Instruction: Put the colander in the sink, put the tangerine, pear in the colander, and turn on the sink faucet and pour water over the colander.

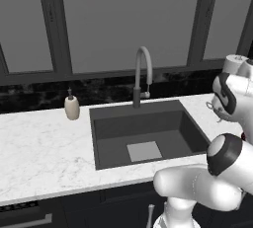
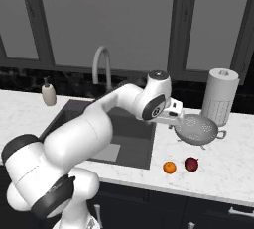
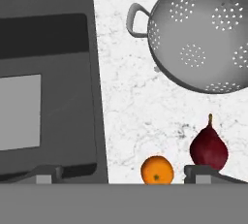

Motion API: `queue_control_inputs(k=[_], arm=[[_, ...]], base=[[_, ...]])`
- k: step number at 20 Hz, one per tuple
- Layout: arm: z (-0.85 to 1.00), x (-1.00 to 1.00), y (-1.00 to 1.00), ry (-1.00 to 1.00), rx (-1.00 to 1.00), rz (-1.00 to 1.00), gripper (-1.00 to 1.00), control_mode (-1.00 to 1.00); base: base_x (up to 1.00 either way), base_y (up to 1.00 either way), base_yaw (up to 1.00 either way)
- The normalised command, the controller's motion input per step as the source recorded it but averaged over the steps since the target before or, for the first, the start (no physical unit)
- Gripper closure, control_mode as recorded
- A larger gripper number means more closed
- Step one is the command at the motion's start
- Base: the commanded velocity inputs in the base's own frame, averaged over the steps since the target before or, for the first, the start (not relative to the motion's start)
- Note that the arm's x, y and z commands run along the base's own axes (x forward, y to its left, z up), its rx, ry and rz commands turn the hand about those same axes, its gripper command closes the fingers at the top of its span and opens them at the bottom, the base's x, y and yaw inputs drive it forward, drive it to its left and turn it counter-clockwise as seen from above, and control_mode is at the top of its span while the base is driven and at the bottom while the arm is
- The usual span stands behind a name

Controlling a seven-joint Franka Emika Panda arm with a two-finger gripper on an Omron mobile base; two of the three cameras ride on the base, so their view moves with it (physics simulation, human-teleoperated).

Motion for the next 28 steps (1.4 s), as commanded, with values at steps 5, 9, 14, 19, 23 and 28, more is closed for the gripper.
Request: queue_control_inputs(k=[5, 9, 14, 19, 23, 28], arm=[[-0.34, 0.29, -0.17, 0.00, 0.00, -0.01, -1.00, -1.00], [-0.34, 0.36, -0.12, 0.00, 0.00, 0.00, -1.00, -1.00], [-0.31, 0.63, -0.15, 0.00, 0.00, 0.00, -1.00, -1.00], [-0.07, 0.40, -0.26, 0.00, 0.00, 0.00, -1.00, -1.00], [0.00, 0.09, -0.24, 0.00, 0.00, 0.00, -1.00, -1.00], [-0.06, 0.04, -0.13, 0.00, 0.00, 0.00, -1.00, -1.00]], base=[[0.00, 0.00, 0.00], [0.00, 0.00, 0.00], [0.00, 0.00, 0.00], [0.00, 0.00, 0.00], [0.00, 0.00, 0.00], [0.00, 0.00, 0.00]])
